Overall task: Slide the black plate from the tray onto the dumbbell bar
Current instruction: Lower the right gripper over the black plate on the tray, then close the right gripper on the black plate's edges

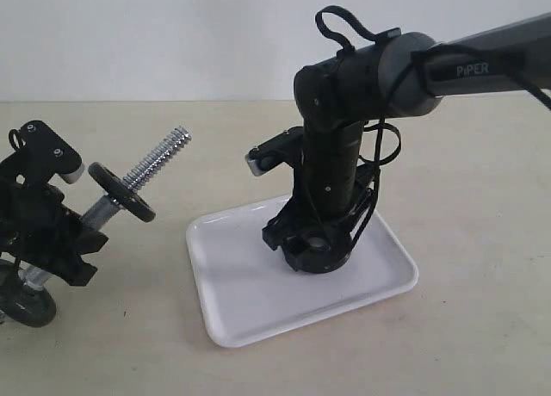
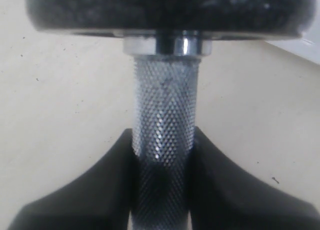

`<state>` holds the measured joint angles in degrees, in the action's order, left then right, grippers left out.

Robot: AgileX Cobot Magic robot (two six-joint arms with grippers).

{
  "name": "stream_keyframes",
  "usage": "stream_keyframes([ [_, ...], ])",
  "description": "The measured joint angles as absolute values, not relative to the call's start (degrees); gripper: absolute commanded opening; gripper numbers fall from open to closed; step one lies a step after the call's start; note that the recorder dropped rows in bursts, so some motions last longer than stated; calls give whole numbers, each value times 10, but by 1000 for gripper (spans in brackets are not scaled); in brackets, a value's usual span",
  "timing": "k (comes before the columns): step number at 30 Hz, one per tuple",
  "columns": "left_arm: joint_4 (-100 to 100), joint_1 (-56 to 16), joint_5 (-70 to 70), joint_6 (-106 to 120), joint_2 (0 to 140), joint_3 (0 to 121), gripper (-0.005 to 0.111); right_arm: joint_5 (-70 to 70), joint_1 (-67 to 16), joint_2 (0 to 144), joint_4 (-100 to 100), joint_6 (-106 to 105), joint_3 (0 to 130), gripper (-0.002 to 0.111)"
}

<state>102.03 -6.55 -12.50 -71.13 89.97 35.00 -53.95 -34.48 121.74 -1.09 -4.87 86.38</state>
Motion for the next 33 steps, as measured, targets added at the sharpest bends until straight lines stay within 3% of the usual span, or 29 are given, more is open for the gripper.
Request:
stream_keyframes([
  [9, 1020, -66, -125, -711, 900, 350, 4, -536, -345, 1217, -11, -45, 864, 83],
  [14, 1020, -66, -125, -711, 900, 350, 4, -536, -345, 1217, -12, -45, 864, 105],
  [33, 1020, -66, -125, -711, 900, 350, 4, -518, -345, 1217, -16, -31, 864, 105],
])
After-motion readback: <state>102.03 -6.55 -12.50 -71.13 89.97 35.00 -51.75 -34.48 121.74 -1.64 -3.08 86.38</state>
